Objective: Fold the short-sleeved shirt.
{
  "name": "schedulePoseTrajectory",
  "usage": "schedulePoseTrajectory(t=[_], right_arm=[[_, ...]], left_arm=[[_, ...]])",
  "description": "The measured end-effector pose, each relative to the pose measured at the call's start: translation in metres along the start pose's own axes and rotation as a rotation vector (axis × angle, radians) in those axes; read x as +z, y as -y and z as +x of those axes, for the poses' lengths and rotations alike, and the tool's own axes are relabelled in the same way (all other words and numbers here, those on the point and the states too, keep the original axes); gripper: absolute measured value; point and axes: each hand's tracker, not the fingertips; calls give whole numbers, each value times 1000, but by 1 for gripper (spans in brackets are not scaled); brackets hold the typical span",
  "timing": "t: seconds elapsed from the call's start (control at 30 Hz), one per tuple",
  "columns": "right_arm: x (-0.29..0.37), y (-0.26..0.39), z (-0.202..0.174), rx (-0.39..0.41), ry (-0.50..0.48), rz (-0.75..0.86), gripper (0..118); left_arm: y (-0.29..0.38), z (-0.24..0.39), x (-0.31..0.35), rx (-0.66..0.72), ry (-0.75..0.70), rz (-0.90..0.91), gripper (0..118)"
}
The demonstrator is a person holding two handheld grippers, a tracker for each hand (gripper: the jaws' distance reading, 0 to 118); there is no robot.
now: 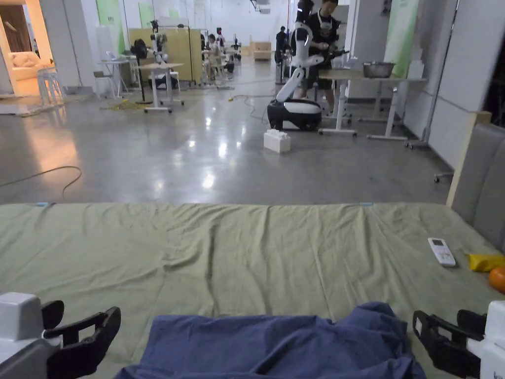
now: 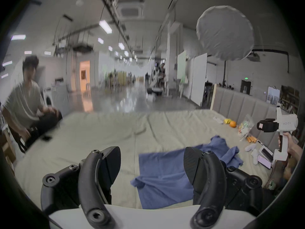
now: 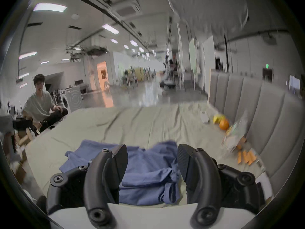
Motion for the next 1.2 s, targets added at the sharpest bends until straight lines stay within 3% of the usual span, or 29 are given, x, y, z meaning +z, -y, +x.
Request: schedulePoseTrajectory(t=[0.1,0.23,0.37,0.43,0.47,0.5,0.57,0.6,0.63,0.7,0.73,0.77,0.9,0.97,1.2], right_arm=[[56,-14,-27,130,5,140,66],[99,-3,-39,77,-11,130,66],[133,12,-52,100,-9,169,66],[149,18,-59,131,11,219,52],[153,22,-60,118,0,210,37],[157,27,-62,101,-1,212,13],[162,36,-66,82,-30,178,9],[164,40,-68,75,-25,158,8],[167,39,-73,145,-24,188,7],[171,43,-80,161,0,179,2],[174,41,-80,215,8,237,0],[171,42,-79,173,-10,187,0],[169,39,-79,135,-20,171,0],[170,36,-81,161,-18,205,0],[170,38,-79,116,-31,161,0]], left_arm=[[0,19,45,-28,-23,93,79],[3,51,103,-92,-12,135,79],[40,91,139,-239,-101,212,75],[43,101,157,-204,-107,225,51],[44,109,157,-197,-148,225,30],[46,108,159,-194,-163,245,9],[54,110,172,-173,-165,290,3],[52,111,172,-161,-163,268,2],[49,104,174,-158,-144,241,2],[55,107,172,-186,-131,197,2],[63,111,169,-240,-130,172,1],[62,110,168,-253,-127,164,1],[60,107,172,-235,-107,173,1],[61,105,171,-240,-107,174,1],[47,75,151,-100,-45,99,1]])
